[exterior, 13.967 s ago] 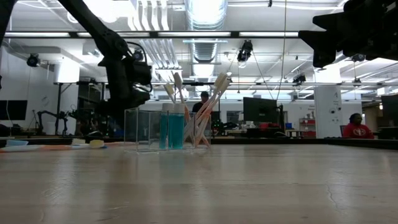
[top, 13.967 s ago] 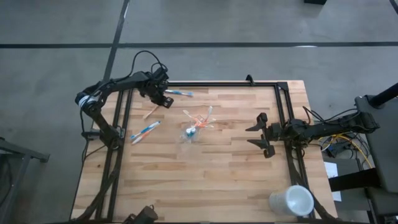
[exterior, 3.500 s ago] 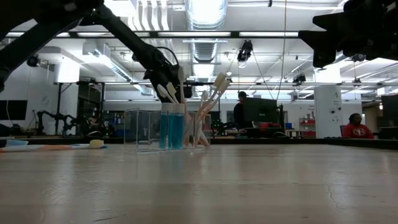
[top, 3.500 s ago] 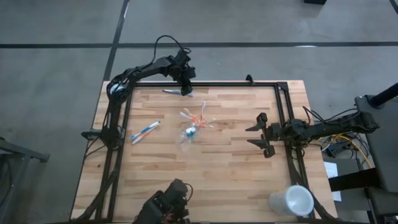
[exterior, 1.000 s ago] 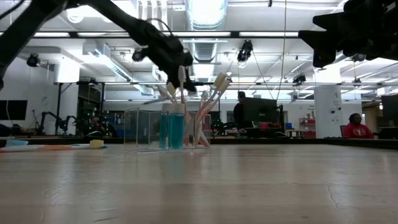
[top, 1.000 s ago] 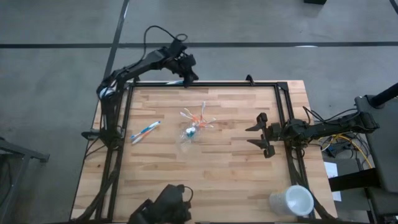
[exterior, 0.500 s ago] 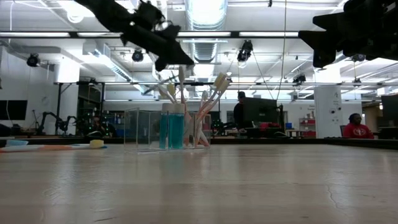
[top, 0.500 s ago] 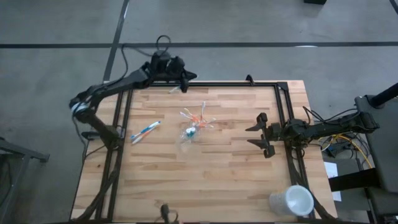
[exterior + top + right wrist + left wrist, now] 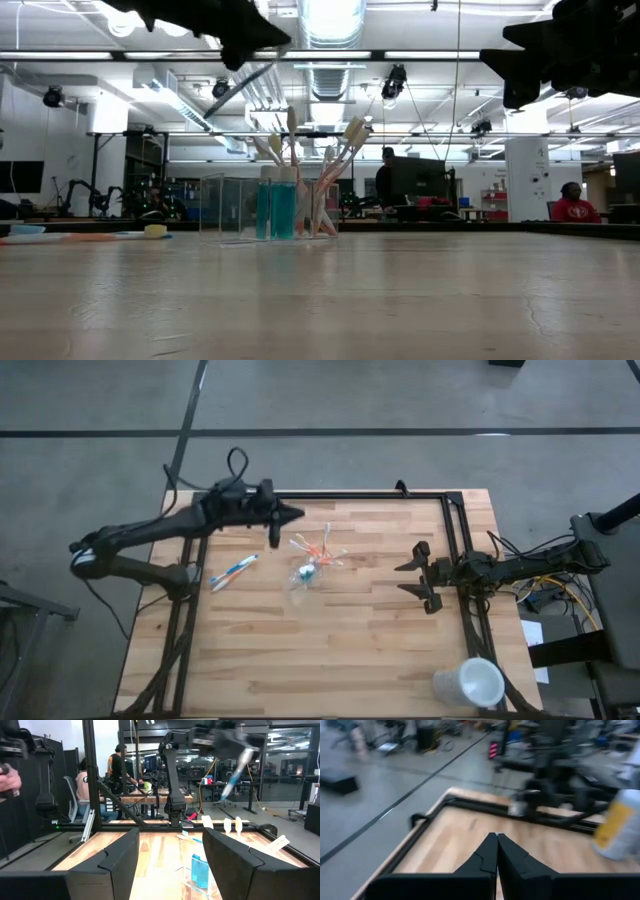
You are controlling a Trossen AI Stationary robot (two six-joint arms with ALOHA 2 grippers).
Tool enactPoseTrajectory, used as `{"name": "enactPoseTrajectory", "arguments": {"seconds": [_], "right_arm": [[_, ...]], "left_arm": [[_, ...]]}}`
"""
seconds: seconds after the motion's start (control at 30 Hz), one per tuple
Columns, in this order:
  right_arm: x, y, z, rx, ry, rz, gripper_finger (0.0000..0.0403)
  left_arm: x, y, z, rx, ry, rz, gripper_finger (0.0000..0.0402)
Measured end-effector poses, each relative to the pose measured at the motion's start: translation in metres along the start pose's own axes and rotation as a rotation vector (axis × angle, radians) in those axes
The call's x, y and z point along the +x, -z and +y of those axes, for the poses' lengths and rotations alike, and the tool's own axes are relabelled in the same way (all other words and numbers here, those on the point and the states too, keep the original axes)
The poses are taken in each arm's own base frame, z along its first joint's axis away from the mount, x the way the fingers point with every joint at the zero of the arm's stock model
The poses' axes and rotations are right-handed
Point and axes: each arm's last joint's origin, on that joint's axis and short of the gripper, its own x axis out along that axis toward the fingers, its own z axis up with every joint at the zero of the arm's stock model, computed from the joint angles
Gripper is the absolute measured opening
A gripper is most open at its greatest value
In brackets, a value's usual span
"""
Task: Pick & Place toothbrushing station
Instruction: Put the blue toothbrush into the transparent organizer
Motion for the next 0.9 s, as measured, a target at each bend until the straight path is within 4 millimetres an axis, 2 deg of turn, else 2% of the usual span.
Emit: {"name": "enactPoseTrajectory", "arguments": {"seconds": [0.17, 0.3, 0.53, 0.73, 0.9], "right_arm": [[0.000, 0.000, 0.000, 0.000, 0.001, 0.000, 0.0215], [0.000, 0.000, 0.000, 0.000, 0.000, 0.000, 0.0215], [0.000, 0.000, 0.000, -0.001, 0.000, 0.000, 0.0215], [0.000, 0.000, 0.000, 0.000, 0.000, 0.000, 0.0215], [0.000, 0.000, 0.000, 0.000, 0.000, -0.001, 0.0215]], "left_arm": [[-0.010, 0.009, -0.026, 0.048, 0.111, -0.129, 0.0003], [-0.010, 0.029, -0.037, 0.014, 0.175, -0.234, 0.0002], [-0.013, 0.065, -0.049, -0.096, 0.234, -0.297, 0.0003], [-0.015, 0.083, -0.056, -0.088, 0.236, -0.325, 0.0003], [-0.009, 0.094, -0.055, -0.104, 0.244, -0.367, 0.0002]]}}
